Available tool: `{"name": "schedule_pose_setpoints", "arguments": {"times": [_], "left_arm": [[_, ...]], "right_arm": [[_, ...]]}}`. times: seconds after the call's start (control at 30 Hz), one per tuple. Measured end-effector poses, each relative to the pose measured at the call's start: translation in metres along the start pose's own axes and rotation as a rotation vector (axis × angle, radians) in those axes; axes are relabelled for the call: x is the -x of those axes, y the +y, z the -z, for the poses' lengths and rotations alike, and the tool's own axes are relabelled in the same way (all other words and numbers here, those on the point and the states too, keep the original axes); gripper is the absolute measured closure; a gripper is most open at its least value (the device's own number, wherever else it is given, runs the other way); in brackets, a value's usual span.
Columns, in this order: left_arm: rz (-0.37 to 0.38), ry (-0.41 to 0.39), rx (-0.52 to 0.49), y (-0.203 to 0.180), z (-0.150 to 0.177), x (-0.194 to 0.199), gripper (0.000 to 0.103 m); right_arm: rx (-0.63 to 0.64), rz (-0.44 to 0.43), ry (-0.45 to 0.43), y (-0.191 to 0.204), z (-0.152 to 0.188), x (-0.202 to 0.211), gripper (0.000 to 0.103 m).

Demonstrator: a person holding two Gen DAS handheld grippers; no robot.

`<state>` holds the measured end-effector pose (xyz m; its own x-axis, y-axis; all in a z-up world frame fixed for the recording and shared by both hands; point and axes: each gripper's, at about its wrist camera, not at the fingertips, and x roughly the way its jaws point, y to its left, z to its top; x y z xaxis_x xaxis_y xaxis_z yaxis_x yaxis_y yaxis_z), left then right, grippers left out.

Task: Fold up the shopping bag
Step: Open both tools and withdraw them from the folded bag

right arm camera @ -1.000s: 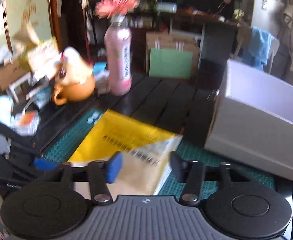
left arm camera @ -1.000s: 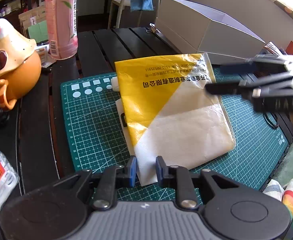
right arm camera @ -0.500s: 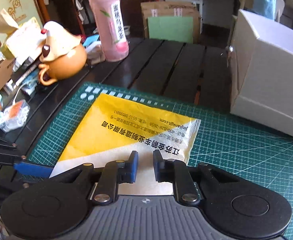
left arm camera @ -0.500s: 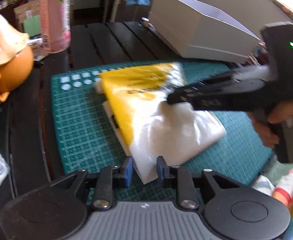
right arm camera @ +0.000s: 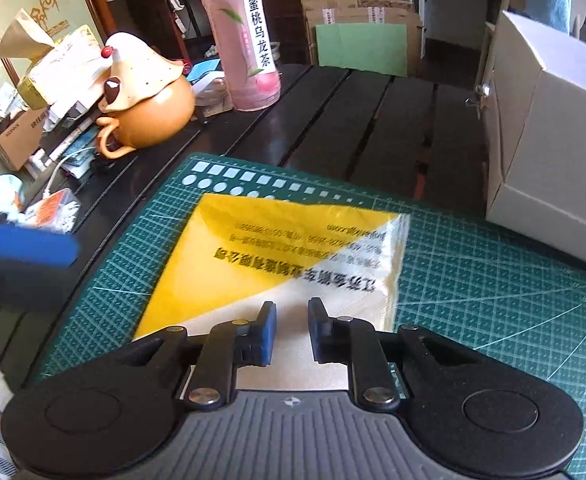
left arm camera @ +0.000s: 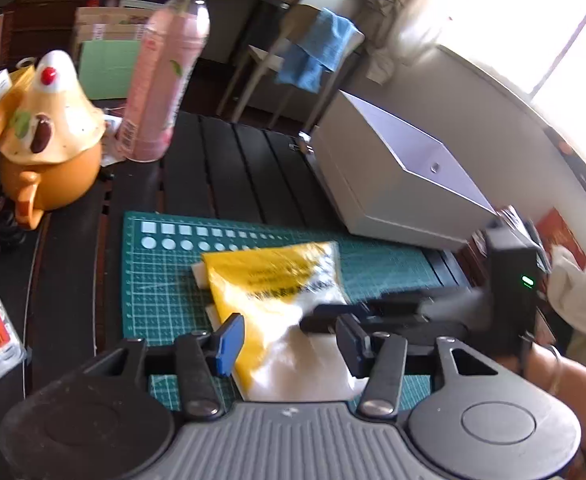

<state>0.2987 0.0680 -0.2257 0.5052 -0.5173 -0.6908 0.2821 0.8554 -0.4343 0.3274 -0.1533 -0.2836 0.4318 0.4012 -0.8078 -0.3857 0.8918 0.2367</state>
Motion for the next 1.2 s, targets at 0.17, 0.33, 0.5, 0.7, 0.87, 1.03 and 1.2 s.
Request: {"name": "schedule_pose_setpoints", "arguments": {"times": [0.17,0.33,0.5,0.7,0.87,1.03,1.2], "left_arm": [[-0.017,0.033,0.064,0.005,-0.011,-0.017,0.055],[-0.094,0.062,0.034,0.001,-0.008,-0.031,0.055],[-0.221,0.074,-0.083,-0.007,0.0,-0.04,0.055],[-0.268,0.138,-0.121,-0.011,0.007,-0.054,0.056],[-0.296,0.143,-0.141,-0.011,0.016,-0.061,0.056],[-0.301,0.153,-0.171,-0.015,0.016,-0.062,0.055],[-0.197,0.144,-0.076,-0.007,0.007,-0.052,0.054]], "right_arm": [[-0.006,-0.026,0.042,0.011,0.003,0.002,0.084],[0.002,-0.013,0.048,0.016,0.003,0.002,0.084],[-0.023,-0.027,0.052,0.012,0.002,0.002,0.084],[-0.005,-0.016,0.052,0.015,0.002,0.003,0.084],[0.003,-0.009,0.052,0.017,0.002,0.003,0.084],[0.005,-0.01,0.054,0.016,0.001,0.003,0.084],[0.013,-0.009,0.054,0.016,0.002,0.003,0.084]]}}
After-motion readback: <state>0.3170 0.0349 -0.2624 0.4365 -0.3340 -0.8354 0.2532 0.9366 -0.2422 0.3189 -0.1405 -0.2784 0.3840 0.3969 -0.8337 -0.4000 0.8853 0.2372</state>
